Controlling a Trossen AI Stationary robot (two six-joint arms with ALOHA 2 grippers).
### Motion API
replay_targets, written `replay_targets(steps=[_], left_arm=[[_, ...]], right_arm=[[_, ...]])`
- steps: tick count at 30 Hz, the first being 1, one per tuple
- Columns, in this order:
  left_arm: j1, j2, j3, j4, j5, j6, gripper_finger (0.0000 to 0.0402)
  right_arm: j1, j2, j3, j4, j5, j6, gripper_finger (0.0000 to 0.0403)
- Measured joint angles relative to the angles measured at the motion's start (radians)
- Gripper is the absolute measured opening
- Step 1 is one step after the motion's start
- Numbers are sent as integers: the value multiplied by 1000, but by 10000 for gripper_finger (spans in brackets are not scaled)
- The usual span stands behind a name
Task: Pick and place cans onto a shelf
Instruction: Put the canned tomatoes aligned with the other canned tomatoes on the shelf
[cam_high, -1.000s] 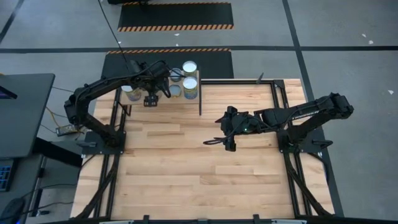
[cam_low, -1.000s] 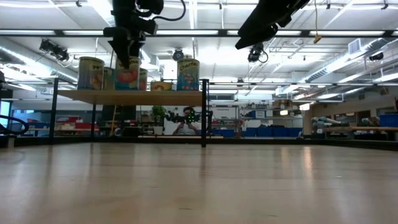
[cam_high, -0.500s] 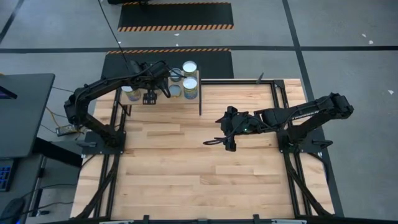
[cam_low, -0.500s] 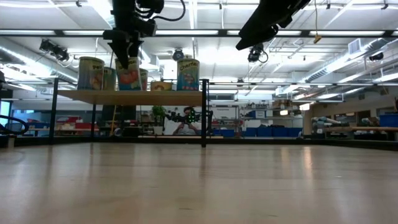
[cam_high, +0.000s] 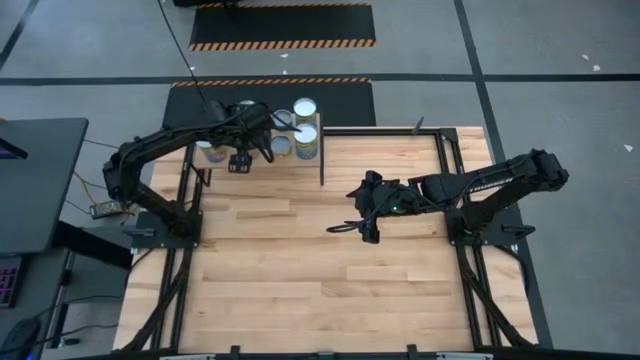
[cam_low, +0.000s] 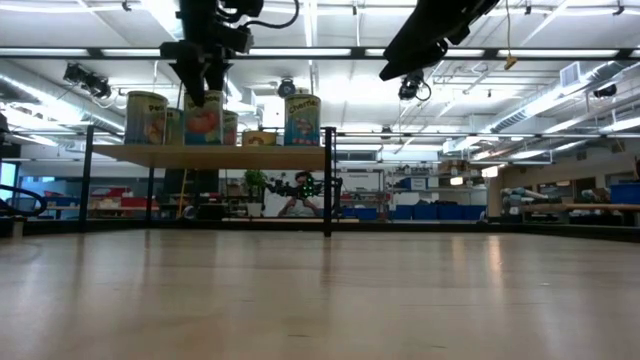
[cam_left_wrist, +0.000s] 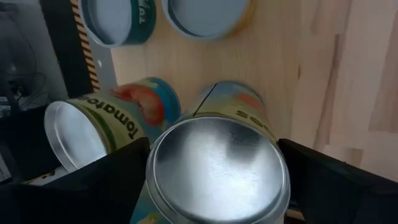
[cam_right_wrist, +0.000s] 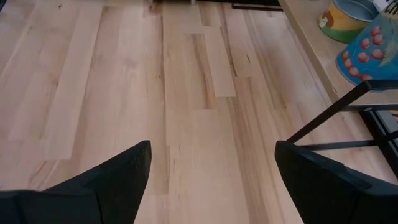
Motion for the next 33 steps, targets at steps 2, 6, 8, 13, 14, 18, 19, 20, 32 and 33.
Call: replay_targets(steps=[2,6,8,13,14,18,19,20,32,33], left_arm=[[9,-2,6,-18,13,6,357],[48,-2,55,-17,89,-5,357],[76,-2,86,-13,130,-20,357],[163,-1,102,-7,245,-52,357],[179,0,98,-7,280,-55,357],[218,10,91,-5,334,-61,357],[221,8,91,-2,347,-63,357],[223,7,91,4,364,-73,357],[230,15,133,-13,299,-150,357],[220,14,149,-25,297,-162,357]], right_arm=[[0,0,0,0,0,10,350],[0,0,0,-11,-8,26,350],[0,1,0,-14,-15,33,350],[2,1,0,-18,-22,38,350],[2,1,0,-18,-22,39,350],[4,1,0,-25,-26,43,350],[4,1,0,-25,-26,45,350],[4,2,0,-25,-26,47,350],[4,2,0,-25,-26,47,350],[4,2,0,-25,-26,46,350]])
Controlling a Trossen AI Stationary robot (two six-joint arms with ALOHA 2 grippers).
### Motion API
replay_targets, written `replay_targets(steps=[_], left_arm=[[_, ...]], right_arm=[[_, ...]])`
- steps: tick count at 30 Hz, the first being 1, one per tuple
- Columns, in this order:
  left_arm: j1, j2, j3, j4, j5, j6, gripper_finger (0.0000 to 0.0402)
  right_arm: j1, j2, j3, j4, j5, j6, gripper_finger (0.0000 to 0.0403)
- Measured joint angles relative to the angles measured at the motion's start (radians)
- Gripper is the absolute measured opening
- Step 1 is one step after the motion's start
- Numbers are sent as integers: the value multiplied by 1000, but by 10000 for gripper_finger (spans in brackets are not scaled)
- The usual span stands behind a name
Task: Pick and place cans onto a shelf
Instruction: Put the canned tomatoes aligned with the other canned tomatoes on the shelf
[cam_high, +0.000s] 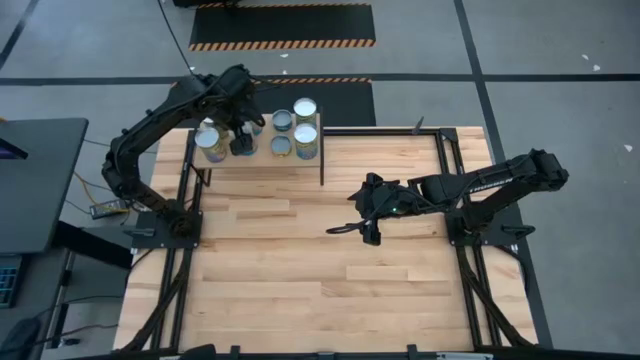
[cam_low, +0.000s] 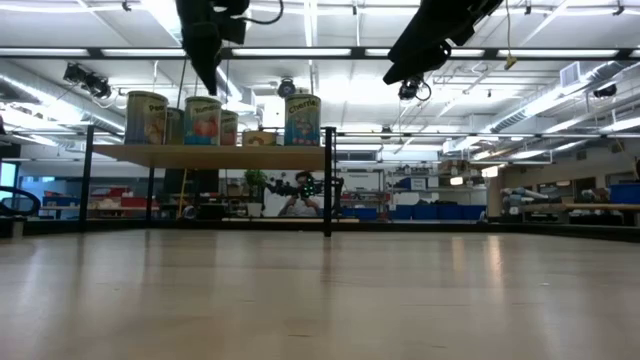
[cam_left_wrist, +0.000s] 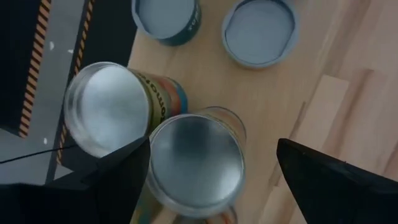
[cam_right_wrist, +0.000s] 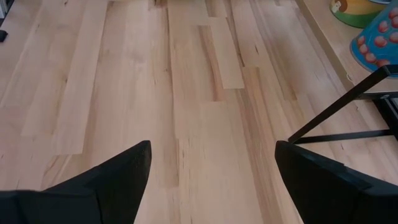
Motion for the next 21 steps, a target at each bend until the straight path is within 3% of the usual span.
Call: replay_targets(steps=[4,9,21], left_arm=[[-33,0,57,-60,-46,-51,357],[-23,-1,73,-80,-242,-80,357],[-19,0,-49,-25,-323,-72,357]], right_arm=[[0,0,0,0,0,-1,350],[0,0,0,-1,0,-5,350],[2,0,0,-1,0,-7,350]])
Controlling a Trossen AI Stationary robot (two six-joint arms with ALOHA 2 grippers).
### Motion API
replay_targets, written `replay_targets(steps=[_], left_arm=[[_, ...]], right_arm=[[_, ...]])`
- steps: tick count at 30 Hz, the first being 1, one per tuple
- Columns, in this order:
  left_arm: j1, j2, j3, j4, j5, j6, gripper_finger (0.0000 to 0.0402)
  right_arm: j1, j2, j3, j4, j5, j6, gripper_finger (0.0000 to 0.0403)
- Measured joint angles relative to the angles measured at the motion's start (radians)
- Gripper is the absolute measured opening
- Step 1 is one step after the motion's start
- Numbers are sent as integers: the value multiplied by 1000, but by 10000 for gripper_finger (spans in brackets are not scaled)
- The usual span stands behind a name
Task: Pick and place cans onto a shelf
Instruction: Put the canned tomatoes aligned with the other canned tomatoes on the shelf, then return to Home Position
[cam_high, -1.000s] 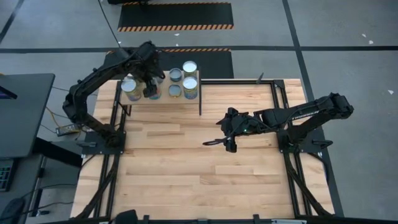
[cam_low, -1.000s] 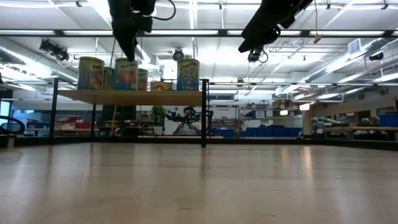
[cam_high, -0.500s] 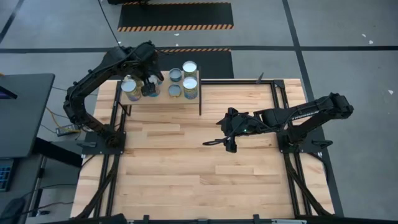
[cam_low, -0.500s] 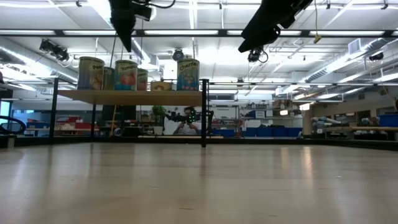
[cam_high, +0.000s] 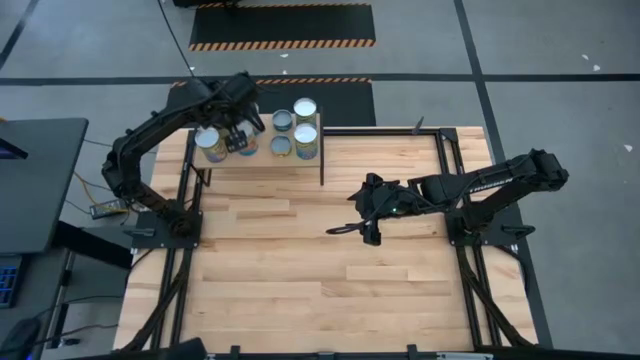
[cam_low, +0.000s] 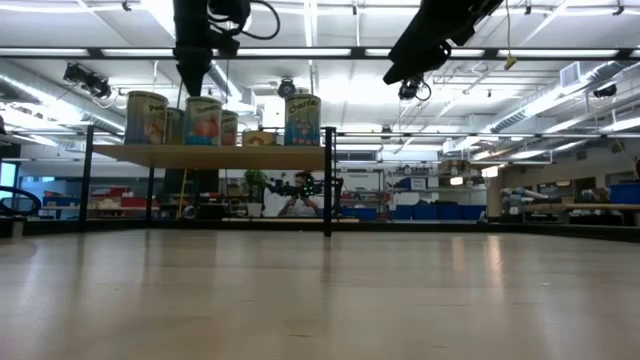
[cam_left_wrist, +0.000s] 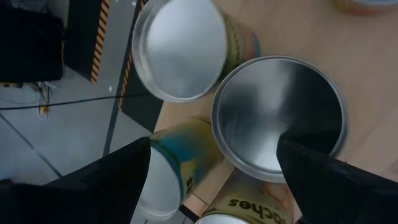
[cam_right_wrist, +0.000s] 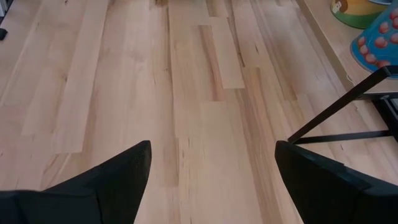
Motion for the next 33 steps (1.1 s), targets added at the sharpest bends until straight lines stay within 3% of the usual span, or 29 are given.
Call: replay_targets(steps=[21,27,33], left_arm=[[-44,-1,2,-18,28,3,357],[-55,-2,72,-57,34,-32,357],[-61,-94,82,20,252,-126,357]], right_arm=[[0,0,0,6,6,-14,350],[-6,-17,-1,48,4,-109,350],[-15,-26,-34,187,11,-209,348]])
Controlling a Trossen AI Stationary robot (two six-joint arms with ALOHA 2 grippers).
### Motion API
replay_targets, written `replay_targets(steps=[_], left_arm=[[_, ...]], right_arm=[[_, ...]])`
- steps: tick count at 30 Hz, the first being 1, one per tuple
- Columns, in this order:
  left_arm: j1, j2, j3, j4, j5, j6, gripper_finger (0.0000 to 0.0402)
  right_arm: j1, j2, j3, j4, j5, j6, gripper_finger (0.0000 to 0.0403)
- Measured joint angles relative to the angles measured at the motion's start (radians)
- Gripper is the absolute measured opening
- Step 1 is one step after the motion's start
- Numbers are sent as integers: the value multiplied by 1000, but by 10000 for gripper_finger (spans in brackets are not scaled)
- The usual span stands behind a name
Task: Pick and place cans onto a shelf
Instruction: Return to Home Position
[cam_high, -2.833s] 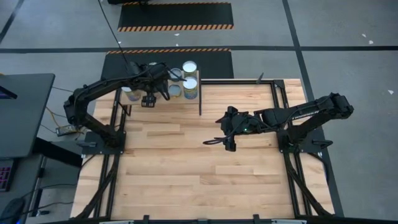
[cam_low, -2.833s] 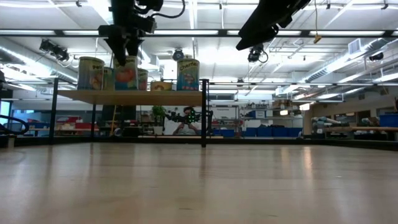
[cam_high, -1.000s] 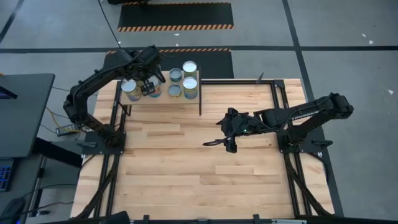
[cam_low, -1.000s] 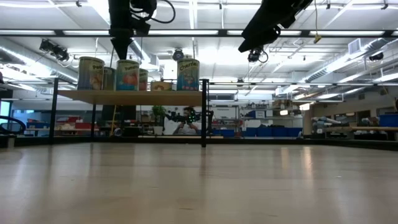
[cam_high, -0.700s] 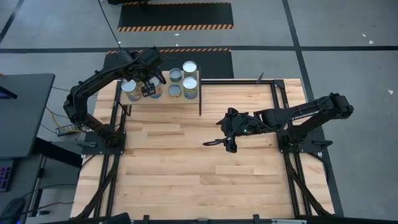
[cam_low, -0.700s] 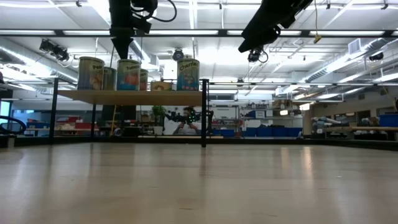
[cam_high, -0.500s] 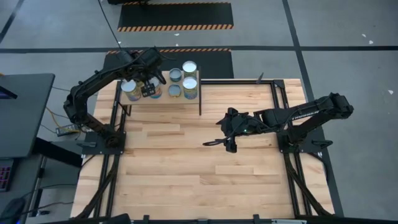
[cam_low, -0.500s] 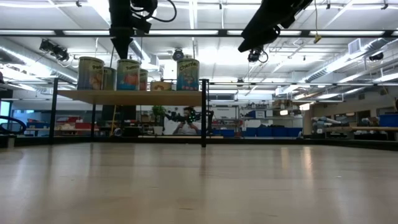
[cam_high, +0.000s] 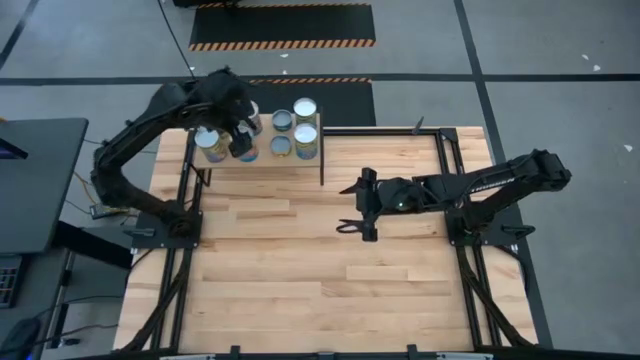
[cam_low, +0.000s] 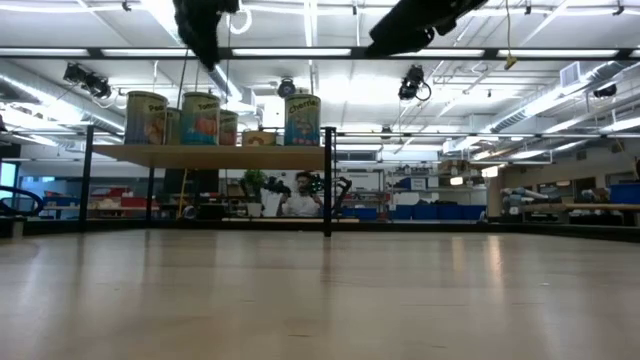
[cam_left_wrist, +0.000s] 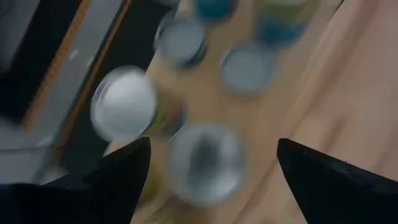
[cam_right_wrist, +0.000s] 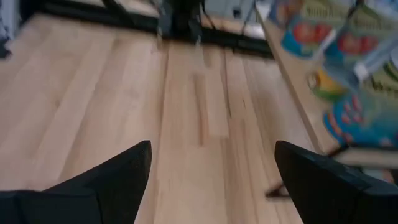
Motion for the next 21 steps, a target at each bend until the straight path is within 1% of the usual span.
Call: replay_targets(steps=[3,5,8,10,14,17,19,21], left_arm=[[-15,-75,-47,140,112,-80,357],[-42,-129,-98,252,185,-112,357],[-98,-211,-209,397,307,-115,357],[-139,-269,-313,502,354,-116,357],[-230,-393,-557,774,358,-171,357],[-304,-465,-734,921,353,-184,357],[-352,-503,-846,1008,330,-191,357],[-397,-537,-948,1076,284,-213,357]], right_arm=[[1,0,-63,140,-14,-43,348],[1,-1,-99,210,-44,-76,348],[-3,-15,-146,293,-116,-93,348],[-11,-36,-187,347,-160,-103,348],[-27,-97,-261,383,-169,-86,348],[-34,-157,-301,390,-167,-47,348],[-37,-195,-330,392,-167,-21,348],[-37,-228,-355,384,-162,-7,348]])
